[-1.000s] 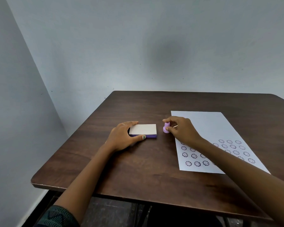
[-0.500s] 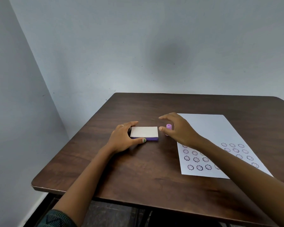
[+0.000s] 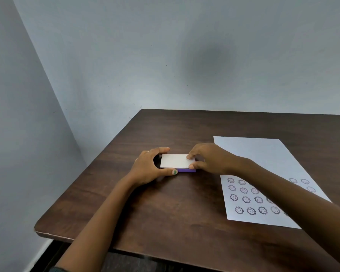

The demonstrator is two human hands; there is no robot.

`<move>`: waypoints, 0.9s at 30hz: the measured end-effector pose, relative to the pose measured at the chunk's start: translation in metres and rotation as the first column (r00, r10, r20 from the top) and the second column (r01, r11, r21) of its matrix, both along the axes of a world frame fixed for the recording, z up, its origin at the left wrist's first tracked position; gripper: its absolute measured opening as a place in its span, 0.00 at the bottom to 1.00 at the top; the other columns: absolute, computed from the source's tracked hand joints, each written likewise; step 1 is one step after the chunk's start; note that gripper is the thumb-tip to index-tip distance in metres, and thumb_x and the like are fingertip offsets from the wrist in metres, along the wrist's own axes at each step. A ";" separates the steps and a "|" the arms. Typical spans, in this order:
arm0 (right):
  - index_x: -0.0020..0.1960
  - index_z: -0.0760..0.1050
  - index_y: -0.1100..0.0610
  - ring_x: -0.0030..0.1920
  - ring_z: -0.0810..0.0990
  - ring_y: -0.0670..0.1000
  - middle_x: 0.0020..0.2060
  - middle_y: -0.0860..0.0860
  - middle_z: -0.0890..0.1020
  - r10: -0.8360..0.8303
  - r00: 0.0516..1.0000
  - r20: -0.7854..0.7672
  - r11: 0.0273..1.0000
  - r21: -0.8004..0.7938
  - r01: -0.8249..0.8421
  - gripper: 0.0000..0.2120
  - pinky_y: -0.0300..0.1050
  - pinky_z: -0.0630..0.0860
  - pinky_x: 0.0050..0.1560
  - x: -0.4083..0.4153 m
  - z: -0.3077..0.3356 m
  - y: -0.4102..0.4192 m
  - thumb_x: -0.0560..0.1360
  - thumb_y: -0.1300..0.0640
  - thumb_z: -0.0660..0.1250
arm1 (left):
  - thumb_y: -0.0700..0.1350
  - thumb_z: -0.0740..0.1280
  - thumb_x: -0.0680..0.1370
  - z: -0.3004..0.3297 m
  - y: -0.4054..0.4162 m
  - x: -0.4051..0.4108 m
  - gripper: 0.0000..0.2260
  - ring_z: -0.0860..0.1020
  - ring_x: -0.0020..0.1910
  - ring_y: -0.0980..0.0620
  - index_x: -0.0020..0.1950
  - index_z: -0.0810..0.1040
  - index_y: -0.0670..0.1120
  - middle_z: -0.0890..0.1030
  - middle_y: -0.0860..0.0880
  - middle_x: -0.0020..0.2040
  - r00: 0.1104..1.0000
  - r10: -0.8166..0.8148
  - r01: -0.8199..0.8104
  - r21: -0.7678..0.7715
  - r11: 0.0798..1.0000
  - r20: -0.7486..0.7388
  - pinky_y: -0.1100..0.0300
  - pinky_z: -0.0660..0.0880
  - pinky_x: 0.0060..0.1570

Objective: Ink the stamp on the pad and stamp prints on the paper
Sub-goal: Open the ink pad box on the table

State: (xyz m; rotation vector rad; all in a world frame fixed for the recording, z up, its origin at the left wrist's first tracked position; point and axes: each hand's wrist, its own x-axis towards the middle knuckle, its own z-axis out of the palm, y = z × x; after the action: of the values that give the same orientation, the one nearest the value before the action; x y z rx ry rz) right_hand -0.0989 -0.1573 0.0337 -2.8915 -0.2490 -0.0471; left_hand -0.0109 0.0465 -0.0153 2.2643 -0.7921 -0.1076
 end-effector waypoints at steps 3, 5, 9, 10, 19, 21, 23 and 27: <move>0.64 0.71 0.56 0.62 0.72 0.54 0.62 0.53 0.76 0.009 1.000 -0.025 0.998 -0.059 -0.010 0.18 0.53 0.66 0.66 0.003 0.001 0.001 0.76 0.51 0.61 | 0.69 0.71 0.56 -0.002 0.000 0.001 0.37 0.70 0.64 0.55 0.64 0.70 0.63 0.75 0.59 0.63 1.000 0.005 -0.005 -0.025 1.000 -0.015 0.49 0.68 0.66; 0.62 0.72 0.56 0.61 0.73 0.54 0.61 0.53 0.77 0.018 1.000 -0.011 0.998 -0.061 -0.018 0.15 0.53 0.66 0.65 0.003 0.004 0.000 0.78 0.53 0.59 | 0.70 0.70 0.56 -0.001 0.000 0.000 0.39 0.70 0.64 0.55 0.66 0.69 0.62 0.75 0.58 0.64 1.000 0.003 -0.003 -0.026 1.000 0.000 0.49 0.67 0.67; 0.55 0.75 0.60 0.42 0.76 0.49 0.48 0.52 0.80 0.010 0.999 0.034 0.995 0.099 -0.013 0.13 0.40 0.70 0.44 0.005 0.012 -0.003 0.80 0.57 0.54 | 0.69 0.70 0.56 0.000 0.000 -0.002 0.42 0.69 0.64 0.54 0.69 0.66 0.61 0.75 0.55 0.64 1.000 0.014 -0.015 -0.032 0.999 -0.010 0.49 0.67 0.66; 0.54 0.75 0.62 0.41 0.75 0.50 0.46 0.53 0.79 -0.003 0.999 0.052 0.992 0.128 -0.004 0.13 0.40 0.68 0.42 0.007 0.013 -0.004 0.80 0.57 0.54 | 0.70 0.71 0.56 0.000 0.000 -0.001 0.42 0.70 0.64 0.53 0.68 0.66 0.61 0.76 0.54 0.63 1.000 0.010 -0.010 -0.034 0.999 -0.016 0.49 0.68 0.65; 0.49 0.76 0.63 0.40 0.79 0.54 0.46 0.58 0.82 -0.134 0.969 0.207 0.927 0.373 0.049 0.11 0.45 0.75 0.41 0.039 0.007 -0.012 0.78 0.59 0.57 | 0.66 0.74 0.57 0.003 -0.001 -0.001 0.47 0.70 0.67 0.54 0.73 0.59 0.59 0.73 0.55 0.68 0.997 -0.014 0.009 -0.069 0.998 -0.070 0.46 0.69 0.66; 0.50 0.77 0.64 0.40 0.77 0.52 0.47 0.58 0.82 -0.171 0.958 0.230 0.920 0.385 0.072 0.11 0.40 0.72 0.37 0.045 0.004 -0.013 0.78 0.59 0.58 | 0.66 0.74 0.57 0.003 0.000 0.000 0.49 0.70 0.67 0.54 0.74 0.58 0.57 0.72 0.54 0.69 0.997 -0.010 0.004 -0.072 0.997 -0.082 0.48 0.68 0.67; 0.50 0.77 0.64 0.40 0.76 0.51 0.47 0.59 0.82 -0.206 0.949 0.239 0.914 0.393 0.100 0.10 0.41 0.71 0.38 0.049 0.001 -0.014 0.78 0.60 0.59 | 0.66 0.74 0.57 0.003 0.000 0.000 0.50 0.70 0.67 0.54 0.74 0.58 0.56 0.72 0.53 0.69 0.996 -0.005 -0.001 -0.068 0.998 -0.084 0.48 0.68 0.68; 0.50 0.78 0.63 0.42 0.76 0.50 0.49 0.59 0.83 -0.256 0.939 0.228 0.900 0.411 0.146 0.09 0.47 0.74 0.45 0.054 -0.005 -0.017 0.77 0.61 0.60 | 0.68 0.73 0.56 0.001 -0.001 0.001 0.50 0.67 0.69 0.52 0.74 0.59 0.55 0.71 0.54 0.70 0.997 0.008 -0.011 -0.036 0.999 -0.072 0.45 0.66 0.68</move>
State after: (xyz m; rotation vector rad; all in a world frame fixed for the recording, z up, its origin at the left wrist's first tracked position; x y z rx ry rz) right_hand -0.0448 -0.1744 0.0288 -2.4910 0.0196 -0.4863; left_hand -0.0100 0.0457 -0.0141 2.2175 -0.7397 -0.1674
